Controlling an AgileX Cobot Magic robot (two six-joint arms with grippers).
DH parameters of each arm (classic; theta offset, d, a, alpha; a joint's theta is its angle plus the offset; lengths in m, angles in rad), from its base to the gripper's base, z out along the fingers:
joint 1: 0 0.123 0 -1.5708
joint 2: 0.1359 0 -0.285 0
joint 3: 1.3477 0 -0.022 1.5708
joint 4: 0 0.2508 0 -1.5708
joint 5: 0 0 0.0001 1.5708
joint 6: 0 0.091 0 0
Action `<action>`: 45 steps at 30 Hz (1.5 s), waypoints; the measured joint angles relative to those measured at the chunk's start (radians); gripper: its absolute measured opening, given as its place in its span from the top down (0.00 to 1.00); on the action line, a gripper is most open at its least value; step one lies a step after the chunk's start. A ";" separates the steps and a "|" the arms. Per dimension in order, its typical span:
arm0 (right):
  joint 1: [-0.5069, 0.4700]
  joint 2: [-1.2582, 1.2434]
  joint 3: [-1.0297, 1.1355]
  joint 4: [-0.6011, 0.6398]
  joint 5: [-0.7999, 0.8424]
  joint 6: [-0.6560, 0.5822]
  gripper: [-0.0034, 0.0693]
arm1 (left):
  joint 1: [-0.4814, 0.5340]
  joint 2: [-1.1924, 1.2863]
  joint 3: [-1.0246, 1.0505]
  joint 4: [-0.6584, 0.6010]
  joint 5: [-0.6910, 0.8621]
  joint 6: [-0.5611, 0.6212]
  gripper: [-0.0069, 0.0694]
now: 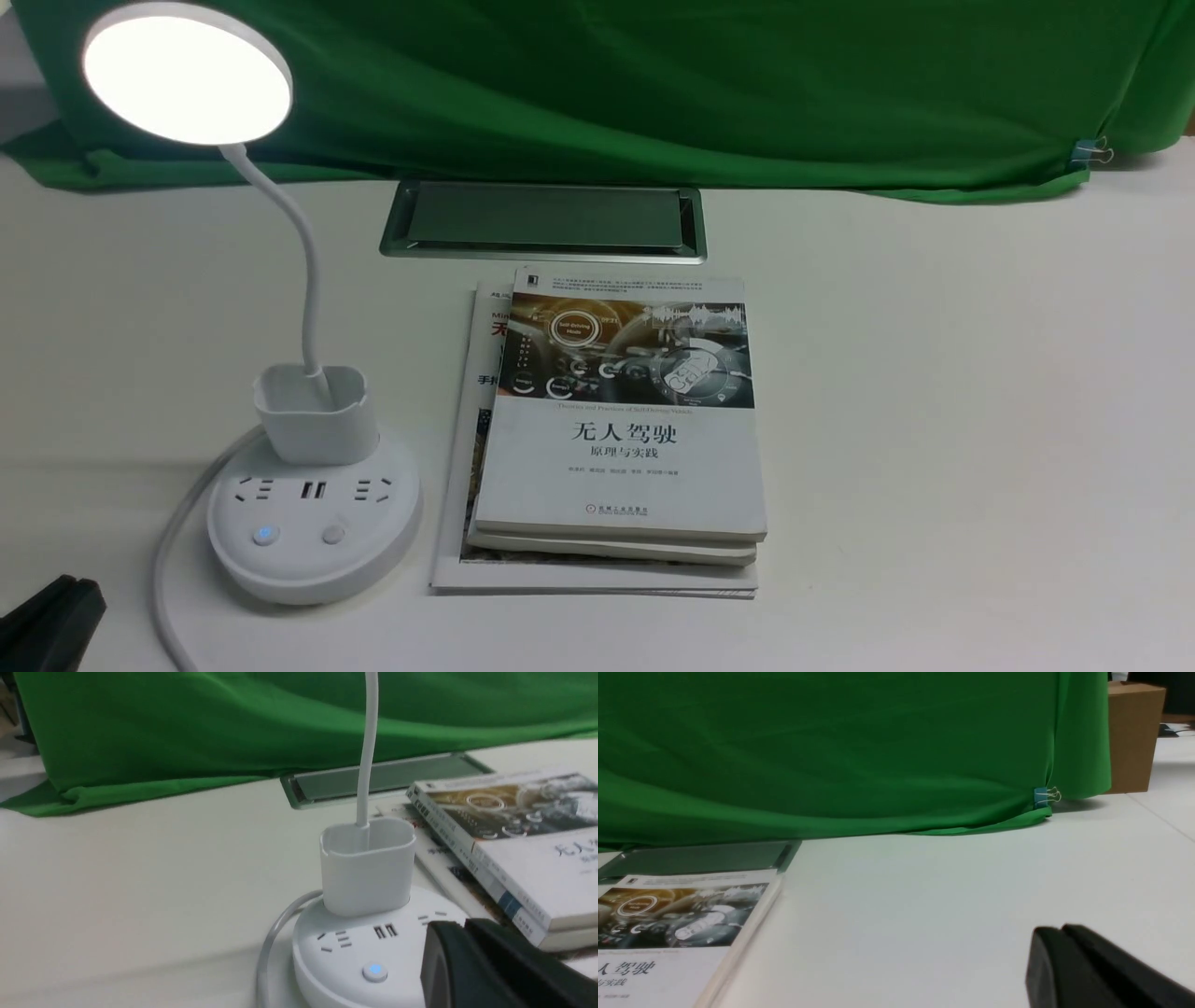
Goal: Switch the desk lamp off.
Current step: Use the left arm to press the button switch on the lamp holder
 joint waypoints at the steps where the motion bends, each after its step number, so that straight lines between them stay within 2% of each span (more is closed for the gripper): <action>1: 0.000 0.000 0.000 0.000 0.000 0.000 0.90 | 0.000 0.000 0.000 0.000 0.000 0.000 0.88; 9: 0.000 0.000 0.000 0.000 0.000 0.000 0.90 | 0.000 0.000 0.000 0.009 -0.004 -0.001 0.88; 13: 0.000 0.000 0.000 0.000 0.000 0.000 0.90 | 0.000 0.000 0.000 -0.052 -0.018 -0.005 0.88; 18: 0.000 0.000 0.000 0.000 0.000 0.000 0.90 | 0.000 0.000 0.000 -0.099 -0.138 -0.023 0.88; 20: 0.000 0.000 0.000 0.000 0.000 0.000 0.90 | 0.000 0.000 0.000 -0.158 -0.206 -0.092 0.88; 22: 0.000 0.000 0.000 0.000 0.000 0.000 0.90 | 0.000 0.000 0.000 -0.230 -0.279 -0.229 0.88; 23: 0.000 0.000 0.000 0.000 0.000 0.000 0.90 | 0.000 0.000 0.000 -0.230 -0.285 -0.242 0.88; 24: 0.000 0.000 0.000 0.000 0.000 0.000 0.90 | 0.000 0.000 0.000 -0.245 -0.325 -0.321 0.88; 26: 0.000 0.000 0.000 0.000 0.000 0.000 0.90 | 0.000 0.000 0.000 -0.231 -0.362 -0.370 0.88; 28: 0.000 0.000 0.000 0.000 0.000 0.000 0.90 | 0.000 0.000 -0.015 -0.166 -0.392 -0.415 0.88; 32: 0.000 0.000 0.000 0.000 0.000 0.000 0.90 | 0.000 0.008 -0.112 -0.127 -0.352 -0.431 0.88; 35: 0.000 0.000 0.000 0.000 0.000 0.000 0.90 | 0.000 0.127 -0.338 -0.110 -0.191 -0.408 0.88; 39: 0.000 0.000 0.000 0.000 0.000 0.001 0.90 | 0.000 0.245 -0.484 -0.088 -0.014 -0.405 0.88; 41: 0.000 0.000 0.000 0.000 0.000 0.001 0.90 | 0.000 0.367 -0.578 -0.046 0.140 -0.391 0.88; 45: 0.000 0.000 0.000 0.000 0.000 0.001 0.90 | 0.000 0.487 -0.631 0.044 0.189 -0.335 0.88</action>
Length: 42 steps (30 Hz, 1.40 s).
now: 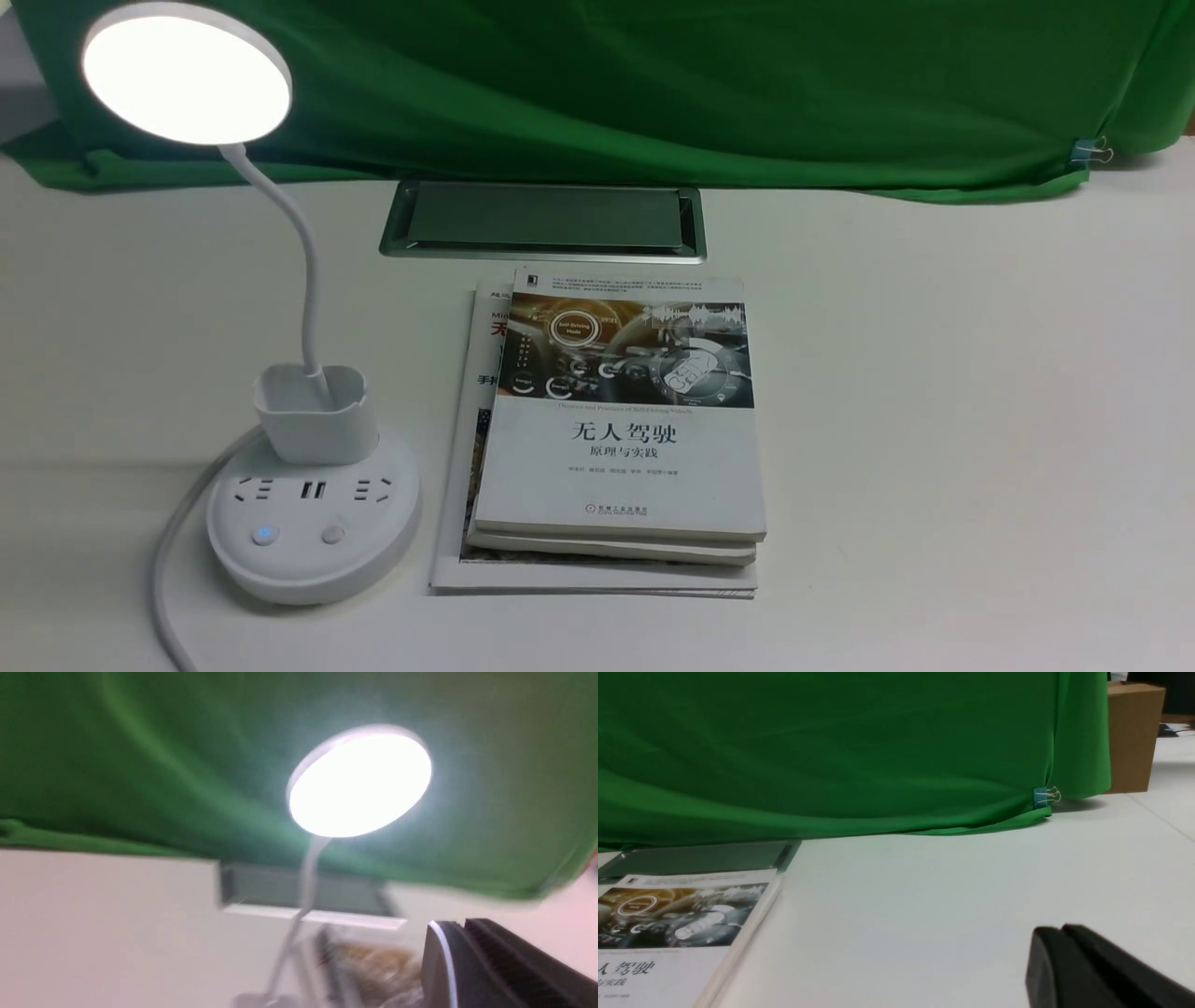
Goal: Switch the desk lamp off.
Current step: Use the left arm to press the button switch on the lamp holder
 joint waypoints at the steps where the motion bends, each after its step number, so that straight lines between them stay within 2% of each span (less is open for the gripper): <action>1: 0.000 0.000 0.000 0.000 0.000 0.000 0.90 | 0.000 0.019 -0.003 0.006 -0.002 0.000 0.88; 6: 0.000 0.000 0.000 0.000 0.000 0.000 0.90 | 0.000 0.118 -0.004 0.019 0.009 0.003 0.88; 9: 0.000 0.000 0.000 0.000 0.000 0.000 0.90 | 0.000 0.199 -0.004 0.071 0.036 0.003 0.88; 16: 0.000 0.000 0.000 0.000 0.000 0.000 0.90 | 0.000 0.409 -0.017 0.168 0.148 -0.128 0.88; 23: 0.000 0.000 0.000 0.000 0.000 0.000 0.90 | -0.004 0.581 -0.055 0.139 0.314 -0.080 0.88; 26: 0.000 0.000 0.000 0.000 0.000 0.000 0.90 | -0.047 0.629 -0.055 0.097 0.333 -0.043 0.88; 28: 0.000 0.000 0.000 0.000 0.000 0.000 0.90 | -0.121 0.658 -0.055 0.084 0.329 -0.047 0.88; 30: 0.000 0.000 0.000 0.000 0.000 0.000 0.90 | -0.181 0.687 -0.061 0.125 0.326 -0.110 0.88; 32: 0.000 0.000 0.000 0.000 0.000 0.000 0.90 | -0.220 0.734 -0.088 0.237 0.338 -0.204 0.88; 35: 0.000 0.000 0.000 0.000 0.000 0.000 0.90 | -0.231 0.822 -0.153 0.335 0.350 -0.257 0.88; 42: 0.000 0.000 0.000 0.000 0.000 0.000 0.90 | -0.231 0.969 -0.249 0.307 0.345 -0.203 0.88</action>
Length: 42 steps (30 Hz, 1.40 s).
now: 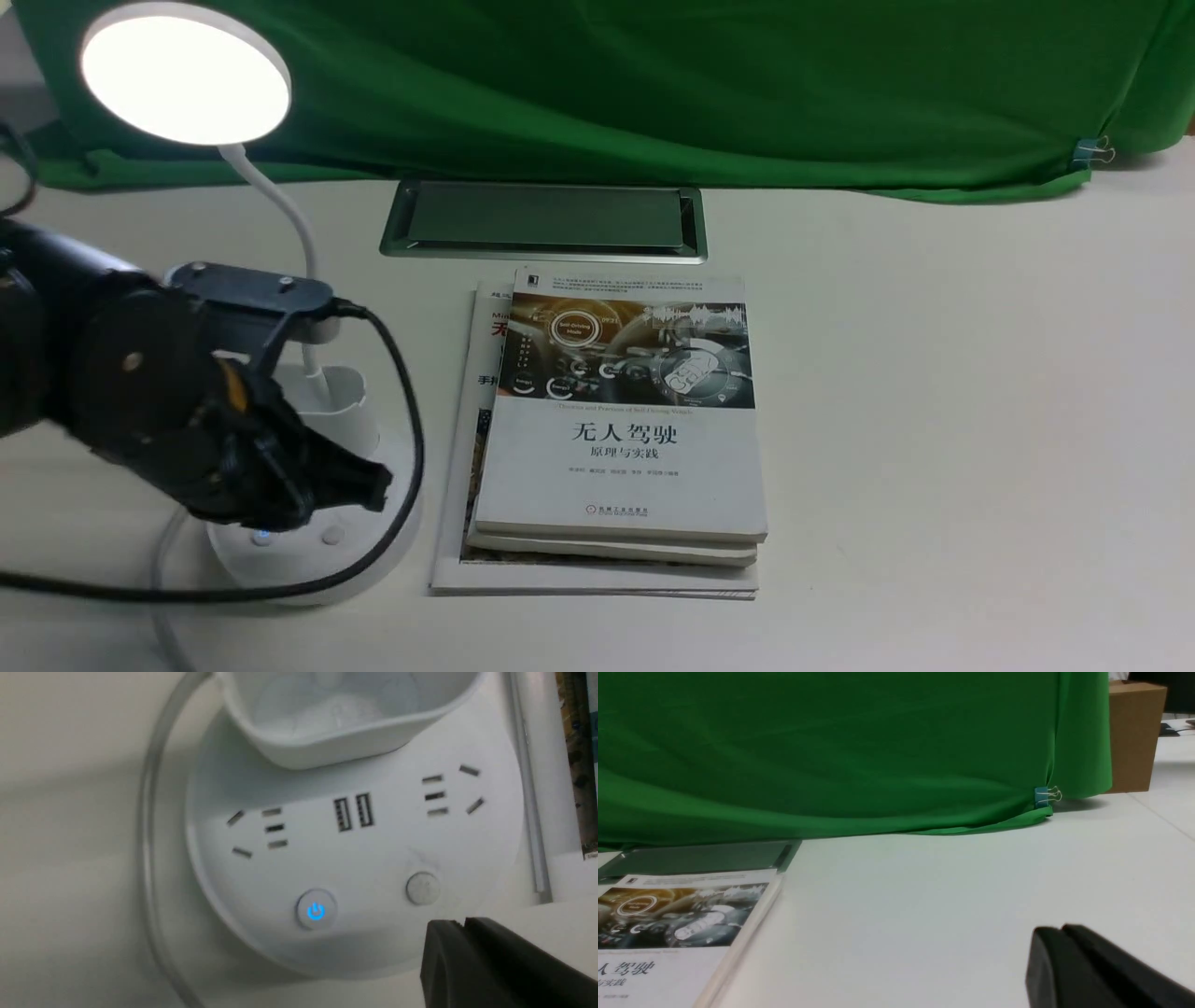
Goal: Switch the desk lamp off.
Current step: Use the left arm to press the button switch on the lamp holder
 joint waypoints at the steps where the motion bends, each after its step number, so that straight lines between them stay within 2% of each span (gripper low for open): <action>1: 0.000 0.000 0.000 0.000 0.000 0.000 0.90 | 0.000 0.021 -0.005 -0.010 -0.003 0.004 0.88; 14: 0.000 0.000 0.000 0.000 0.000 0.000 0.90 | -0.001 0.181 -0.026 -0.030 -0.068 0.019 0.88; 30: 0.000 0.000 0.000 0.000 0.000 0.000 0.90 | 0.002 0.019 -0.014 -0.025 -0.082 0.018 0.88; 42: 0.000 0.000 0.000 0.000 0.000 0.000 0.90 | 0.002 0.155 0.039 -0.051 -0.137 0.032 0.88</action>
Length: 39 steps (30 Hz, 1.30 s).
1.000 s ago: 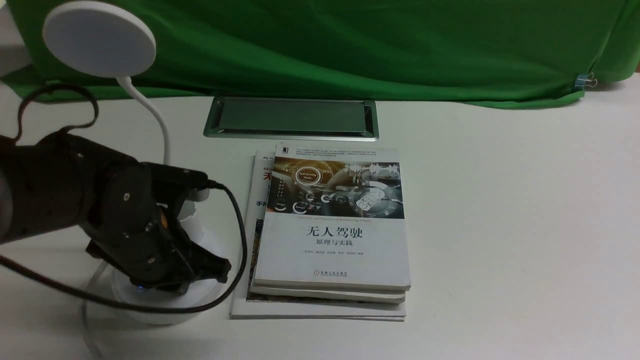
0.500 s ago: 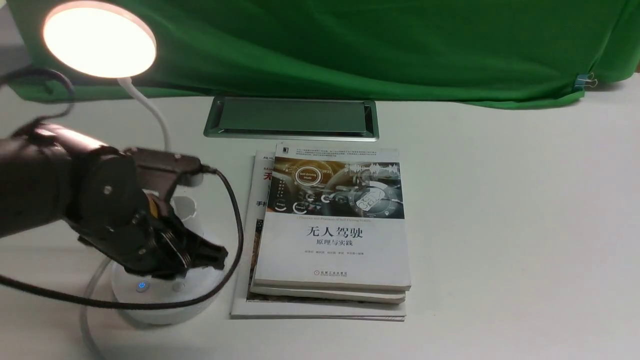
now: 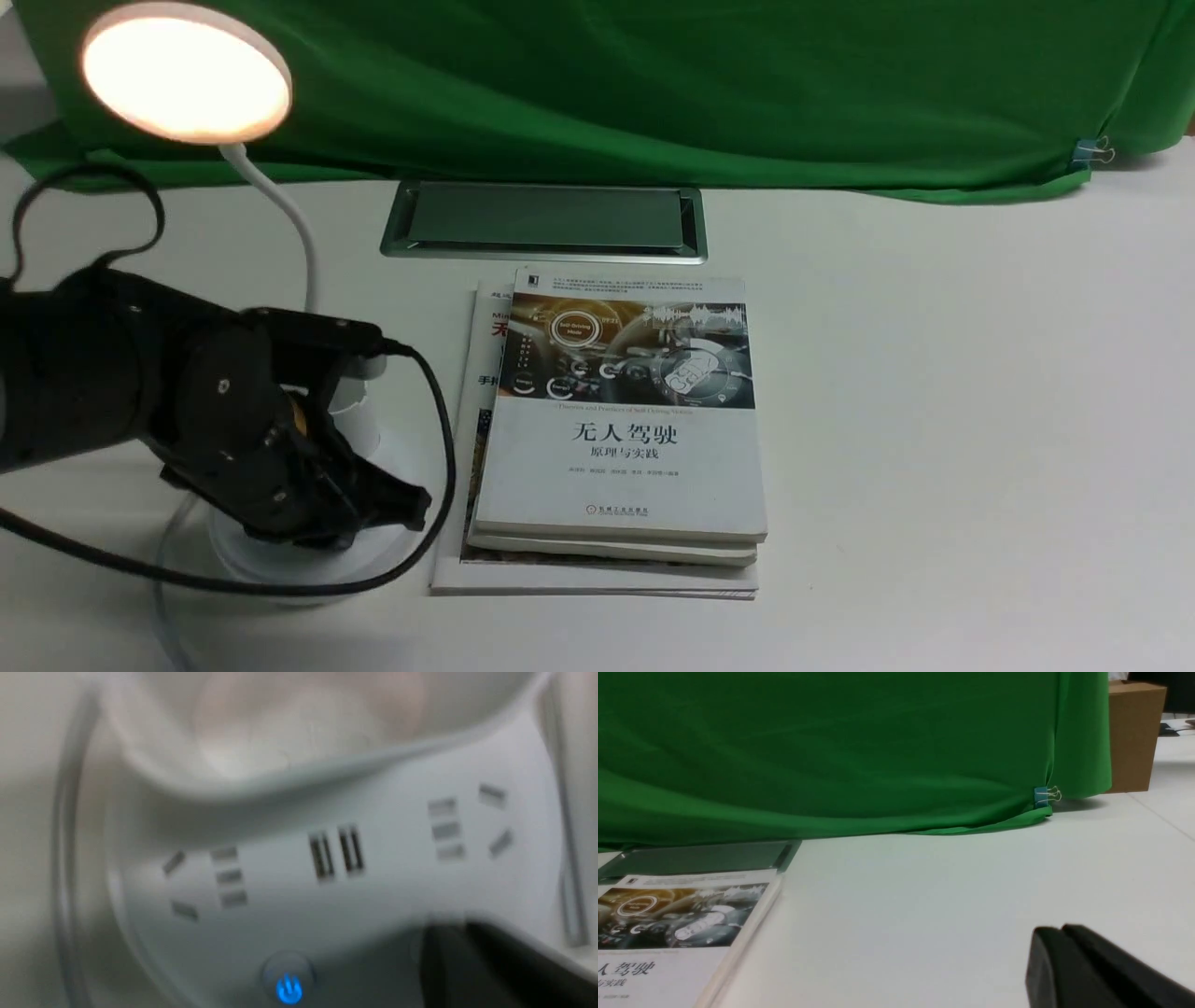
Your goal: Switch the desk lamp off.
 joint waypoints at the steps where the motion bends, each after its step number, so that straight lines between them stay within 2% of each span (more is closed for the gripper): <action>1: 0.000 0.000 0.000 0.000 0.000 0.000 0.90 | 0.000 0.001 0.000 -0.011 -0.003 0.003 0.88; 12: 0.000 0.000 0.000 0.000 0.000 0.000 0.90 | 0.005 -0.097 0.007 0.000 0.038 -0.003 0.88; 24: 0.000 0.000 0.000 0.000 0.000 0.000 0.90 | 0.020 -0.341 -0.008 -0.031 0.065 0.013 0.88; 34: 0.000 0.000 0.000 0.000 0.000 0.000 0.90 | 0.020 -0.783 0.090 -0.114 0.069 0.055 0.88; 39: 0.000 0.000 0.000 0.000 -0.001 0.000 0.90 | 0.020 -1.088 0.255 -0.108 0.037 0.071 0.88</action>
